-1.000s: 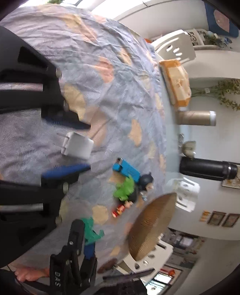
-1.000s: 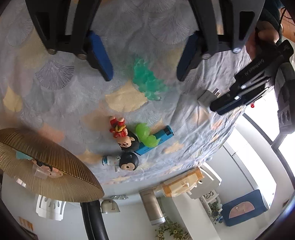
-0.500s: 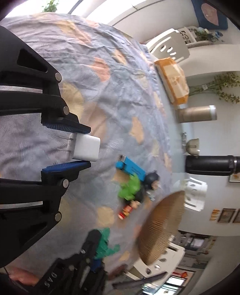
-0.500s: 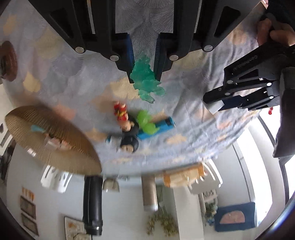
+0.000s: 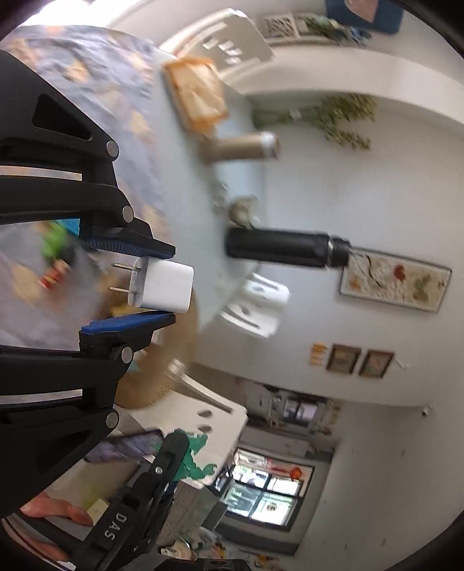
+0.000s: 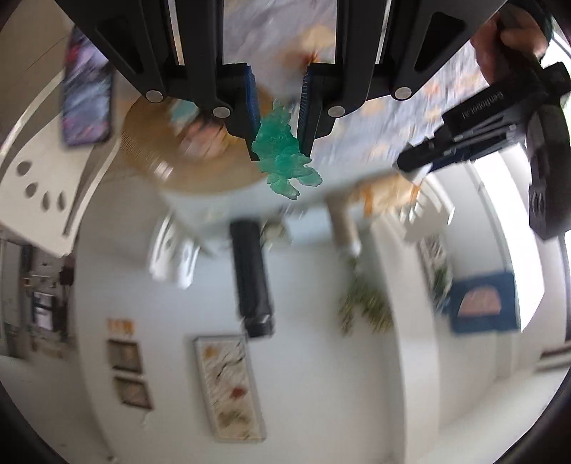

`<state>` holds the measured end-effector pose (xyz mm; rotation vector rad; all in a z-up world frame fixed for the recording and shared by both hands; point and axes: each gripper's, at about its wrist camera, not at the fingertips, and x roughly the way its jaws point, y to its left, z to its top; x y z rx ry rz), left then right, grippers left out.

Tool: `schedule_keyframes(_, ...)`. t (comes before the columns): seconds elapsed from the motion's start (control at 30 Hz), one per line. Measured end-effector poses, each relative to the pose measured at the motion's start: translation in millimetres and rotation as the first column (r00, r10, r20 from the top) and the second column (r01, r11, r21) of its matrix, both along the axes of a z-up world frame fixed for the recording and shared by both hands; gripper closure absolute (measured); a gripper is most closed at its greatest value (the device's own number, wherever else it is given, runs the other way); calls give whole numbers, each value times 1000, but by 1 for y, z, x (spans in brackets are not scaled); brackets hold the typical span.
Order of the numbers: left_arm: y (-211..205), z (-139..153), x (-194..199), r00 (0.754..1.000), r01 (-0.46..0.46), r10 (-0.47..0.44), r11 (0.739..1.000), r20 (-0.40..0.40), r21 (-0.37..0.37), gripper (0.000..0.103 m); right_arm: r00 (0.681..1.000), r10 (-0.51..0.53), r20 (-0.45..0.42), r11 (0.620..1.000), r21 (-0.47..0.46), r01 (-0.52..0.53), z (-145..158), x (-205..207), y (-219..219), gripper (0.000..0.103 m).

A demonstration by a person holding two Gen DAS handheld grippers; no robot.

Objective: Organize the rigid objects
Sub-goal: 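Carry white charger and green figure into the amber bowl and release both, then grasp blue lighter with left gripper while right gripper grasps red-clad anime figurine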

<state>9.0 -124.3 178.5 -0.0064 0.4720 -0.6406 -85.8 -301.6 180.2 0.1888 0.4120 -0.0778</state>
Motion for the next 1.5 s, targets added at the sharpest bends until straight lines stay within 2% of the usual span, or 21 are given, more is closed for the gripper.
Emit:
schedule_keyframes(0.1, -31, -9, 19, 999, 37, -37, 999, -40, 7, 76, 998, -43, -49, 999, 1, 43, 0, 19, -11, 85)
schedule_keyframes(0.17, -54, -33, 35, 993, 67, -63, 997, -100, 36, 76, 990, -48, -134, 998, 25, 52, -21, 39, -18, 85)
schedule_keyframes(0.27, -74, -66, 52, 980, 93, -80, 994, -185, 62, 76, 964, -30, -266, 992, 113, 62, -62, 65, -33, 85)
schedule_keyframes(0.4, -83, -90, 69, 964, 93, -78, 995, -253, 48, 74, 932, -45, -360, 983, 152, 106, -89, 84, -50, 82)
schedule_keyframes(0.43, -82, -89, 73, 958, 103, -93, 995, -272, 21, 63, 923, -37, -382, 980, 167, 109, -90, 88, -54, 81)
schedule_keyframes(0.47, -80, -87, 74, 955, 108, -103, 994, -279, 4, 57, 922, -38, -386, 979, 169, 111, -88, 87, -56, 81)
schedule_keyframes(0.5, -76, -82, 73, 956, 101, -99, 995, -277, -8, 45, 927, -46, -371, 982, 154, 111, -82, 83, -56, 80)
schedule_keyframes(0.53, -66, -74, 69, 965, 76, -77, 997, -251, -16, 27, 936, -62, -346, 985, 128, 112, -75, 77, -54, 80)
schedule_keyframes(0.57, -59, -70, 66, 972, 60, -64, 998, -225, -25, 21, 945, -75, -320, 988, 104, 113, -68, 72, -52, 78)
schedule_keyframes(0.63, -29, -54, 52, 989, 29, -39, 997, -144, -75, 13, 959, -90, -270, 992, 62, 110, -58, 61, -45, 61)
schedule_keyframes(0.67, -20, -50, 50, 990, 20, -31, 996, -137, -83, 13, 966, -93, -242, 993, 50, 108, -54, 55, -41, 45)
schedule_keyframes(0.7, -6, -45, 46, 990, 3, -16, 996, -137, -94, 13, 971, -91, -221, 994, 46, 103, -51, 50, -37, 40)
schedule_keyframes(0.8, 34, -36, 34, 991, -49, 33, 991, -133, -121, 13, 979, -28, -199, 998, 50, 39, -47, 44, -16, 40)
schedule_keyframes(0.93, 80, -27, 12, 987, -139, 128, 984, -97, -115, 13, 977, 87, -197, 995, 71, -74, -51, 42, 18, 40)
schedule_keyframes(1.1, 109, -30, -6, 986, -155, 147, 982, -75, -106, 13, 958, 147, -247, 989, 62, -136, -70, 47, 54, 40)
schedule_keyframes(1.23, 116, -56, -6, 978, -185, 177, 981, -109, -64, 13, 939, 176, -294, 984, 72, -161, -96, 52, 71, 40)
schedule_keyframes(1.5, 122, -139, 27, 943, -217, 212, 976, -257, 11, 13, 923, 203, -327, 978, 28, -205, -146, 67, 86, 40)
